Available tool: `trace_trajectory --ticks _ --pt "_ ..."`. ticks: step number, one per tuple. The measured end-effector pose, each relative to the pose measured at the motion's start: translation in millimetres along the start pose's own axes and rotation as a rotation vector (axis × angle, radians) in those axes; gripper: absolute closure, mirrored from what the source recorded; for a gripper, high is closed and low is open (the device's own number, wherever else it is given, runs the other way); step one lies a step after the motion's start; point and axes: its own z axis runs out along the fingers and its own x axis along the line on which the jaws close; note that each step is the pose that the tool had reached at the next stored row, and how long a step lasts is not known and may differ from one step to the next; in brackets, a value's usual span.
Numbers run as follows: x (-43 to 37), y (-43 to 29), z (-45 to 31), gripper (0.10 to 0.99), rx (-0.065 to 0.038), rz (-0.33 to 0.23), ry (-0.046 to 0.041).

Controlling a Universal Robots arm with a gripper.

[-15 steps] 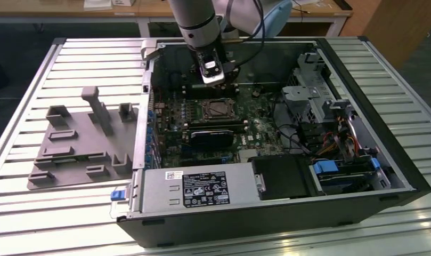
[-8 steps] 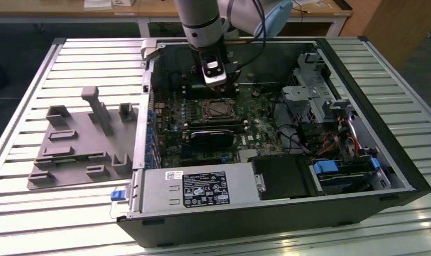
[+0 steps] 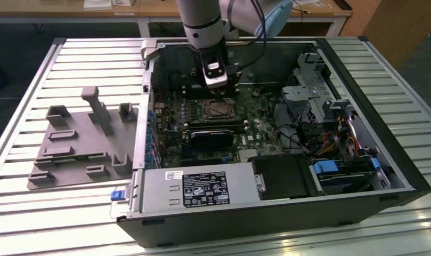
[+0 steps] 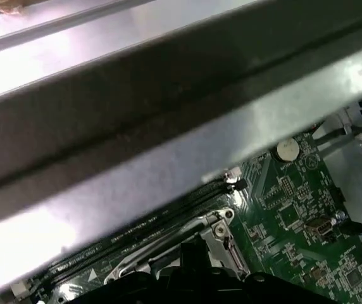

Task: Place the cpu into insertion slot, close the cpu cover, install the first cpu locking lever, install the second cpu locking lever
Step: 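Install the first cpu locking lever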

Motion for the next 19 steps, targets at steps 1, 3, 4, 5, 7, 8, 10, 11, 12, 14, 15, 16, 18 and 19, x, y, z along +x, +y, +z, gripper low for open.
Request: trace_trajectory --ticks 1,3,4,5,7,8,10,11,12,14,15,16,18,19 --pt "-0.7 -1.3 0.0 0.984 0.002 0.0 0.0004" --pt "-2.0 -3.9 0.1 0.984 0.005 0.0 0.0011" --pt "-2.7 -5.2 0.1 0.984 0.006 0.0 0.0014" --pt "-3.4 -6.5 0.1 0.984 0.007 0.001 0.0017" --pt "-4.8 -9.2 0.2 0.984 0.01 0.001 0.0023" --pt "-5.5 -10.5 0.2 0.984 0.011 0.001 0.0025" --pt "-6.8 -13.1 0.2 0.984 0.014 0.002 0.0032" --pt "-7.5 -14.5 0.2 0.984 0.015 0.002 0.0036" --pt "-8.2 -15.9 0.3 0.984 0.016 0.002 0.004" --pt "-9.7 -18.7 0.3 0.984 0.018 0.003 0.0052" --pt "-10.5 -20.2 0.4 0.984 0.019 0.003 0.0063" --pt "-11.1 -21.5 0.4 0.984 0.021 0.003 0.0094" --pt "-11.9 -22.2 0.8 0.984 0.027 0.003 0.0192" --pt "-11.9 -22.2 0.8 0.984 0.027 0.003 0.0192"
